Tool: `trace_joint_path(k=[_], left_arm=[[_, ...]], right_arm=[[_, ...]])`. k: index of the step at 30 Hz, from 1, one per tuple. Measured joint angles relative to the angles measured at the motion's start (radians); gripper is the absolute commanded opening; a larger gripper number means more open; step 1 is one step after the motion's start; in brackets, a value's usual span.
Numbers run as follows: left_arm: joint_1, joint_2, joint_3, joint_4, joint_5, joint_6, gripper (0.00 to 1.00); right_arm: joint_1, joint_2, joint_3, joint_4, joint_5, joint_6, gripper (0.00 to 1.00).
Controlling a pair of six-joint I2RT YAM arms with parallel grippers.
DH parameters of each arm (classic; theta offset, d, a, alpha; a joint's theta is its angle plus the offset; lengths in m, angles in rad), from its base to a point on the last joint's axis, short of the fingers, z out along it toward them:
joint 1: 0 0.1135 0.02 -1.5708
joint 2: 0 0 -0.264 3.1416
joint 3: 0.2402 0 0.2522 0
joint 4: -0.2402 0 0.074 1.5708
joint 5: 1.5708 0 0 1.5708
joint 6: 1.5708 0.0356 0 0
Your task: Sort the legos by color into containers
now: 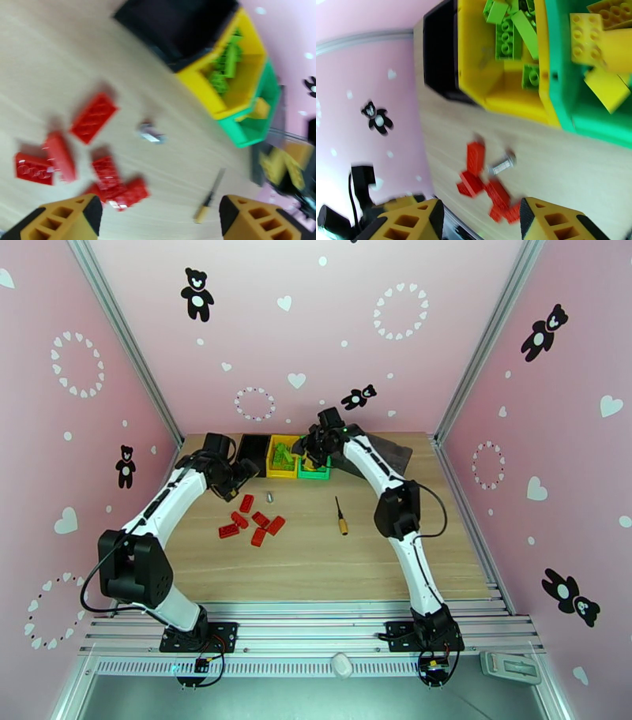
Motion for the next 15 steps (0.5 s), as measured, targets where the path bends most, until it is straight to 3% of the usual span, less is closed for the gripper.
trace_joint_path(k=[7,15], left_arm=[[0.0,0.05,0.031,-0.088,-0.086,0.087,0.81],[-0.023,0.227,0.15,-0.145,-0.148,0.191,0.78]], right_arm=[[0.026,-0.114,-0.171,-0.135,0.107,-0.189,0.6],[0.143,-0.167,-0.307,-0.215,0.25,-0.335,0.63]])
